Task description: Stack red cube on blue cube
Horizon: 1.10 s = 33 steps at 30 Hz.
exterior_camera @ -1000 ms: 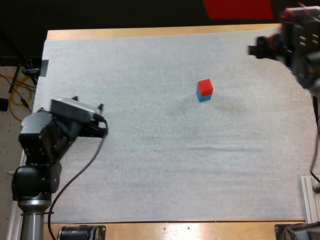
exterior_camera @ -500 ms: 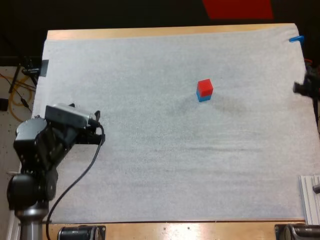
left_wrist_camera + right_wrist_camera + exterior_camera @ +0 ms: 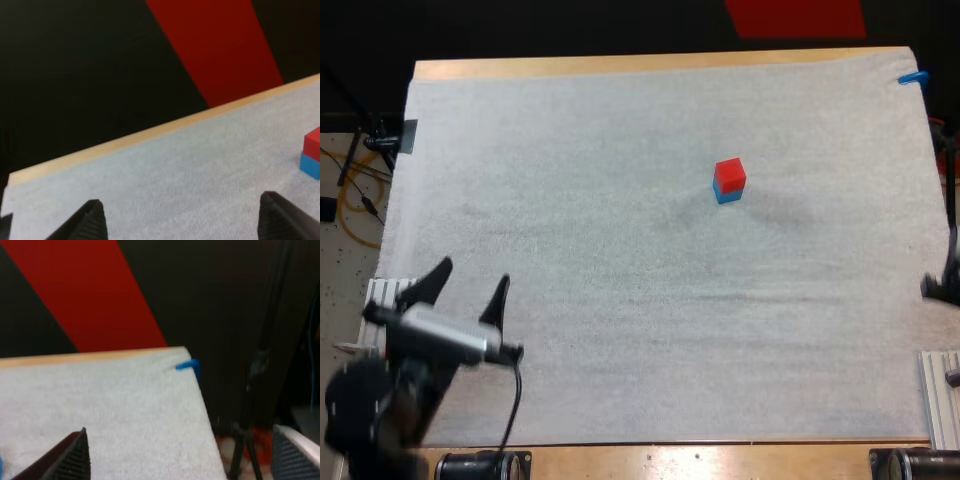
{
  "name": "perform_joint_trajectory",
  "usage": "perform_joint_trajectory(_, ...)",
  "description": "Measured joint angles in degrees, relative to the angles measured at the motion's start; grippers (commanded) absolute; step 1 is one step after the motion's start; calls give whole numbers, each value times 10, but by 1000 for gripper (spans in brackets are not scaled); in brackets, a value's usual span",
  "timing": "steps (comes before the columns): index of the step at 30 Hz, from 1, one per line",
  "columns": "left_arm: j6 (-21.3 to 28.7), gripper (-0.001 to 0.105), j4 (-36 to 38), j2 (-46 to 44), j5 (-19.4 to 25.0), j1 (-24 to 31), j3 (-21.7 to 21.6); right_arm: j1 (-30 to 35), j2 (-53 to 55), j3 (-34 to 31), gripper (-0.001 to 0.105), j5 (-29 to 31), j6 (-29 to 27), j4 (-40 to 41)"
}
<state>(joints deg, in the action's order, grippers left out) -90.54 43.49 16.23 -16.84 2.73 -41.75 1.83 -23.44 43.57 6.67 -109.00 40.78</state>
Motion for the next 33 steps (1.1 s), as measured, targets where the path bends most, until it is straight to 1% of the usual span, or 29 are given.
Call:
perform_joint_trajectory(1, 0, 63, 4, -14, 0, 0, 4, 0, 11, -3, 71, 0, 0, 6)
perform_joint_trajectory(3, 0, 63, 32, -63, 0, 0, 10, 0, 65, -16, 71, 0, -1, 38)
perform_joint_trajectory(6, 0, 63, 78, -120, 0, 0, 12, 0, 121, -30, 71, 0, -1, 83)
perform_joint_trajectory(7, 0, 63, 83, -131, 0, 0, 12, 0, 131, -33, 71, 0, -1, 90)
perform_joint_trajectory(9, 0, 63, 116, -161, -2, 0, 12, 0, 168, -42, 71, -15, -1, 114)
perform_joint_trajectory(12, -4, 63, 144, -170, -12, 0, 12, 0, 211, -45, 71, -50, -1, 162)
perform_joint_trajectory(14, -4, 63, 165, -170, -19, 0, 12, 0, 228, -45, 71, -58, -1, 193)
perform_joint_trajectory(16, -4, 63, 184, -170, -19, 0, 12, 0, 238, -45, 71, -59, -1, 215)
perform_joint_trajectory(20, -5, 63, 248, -170, -19, 0, 11, 0, 239, -44, 71, -43, -1, 264)
perform_joint_trajectory(23, 4, 63, 277, -170, -19, 0, 13, 0, 239, -45, 71, -41, -1, 271)
perform_joint_trajectory(25, 4, 63, 280, -170, -19, 0, 17, 0, 239, -47, 71, -41, -1, 263)
perform_joint_trajectory(28, 7, 63, 251, -170, -19, 0, 34, 0, 239, -61, 71, -41, -1, 223)
perform_joint_trajectory(30, 9, 63, 216, -170, -18, 0, 60, 0, 239, -79, 71, -41, -1, 198)
perform_joint_trajectory(33, 9, 63, 186, -170, -18, 0, 90, 0, 239, -97, 71, -41, -1, 185)
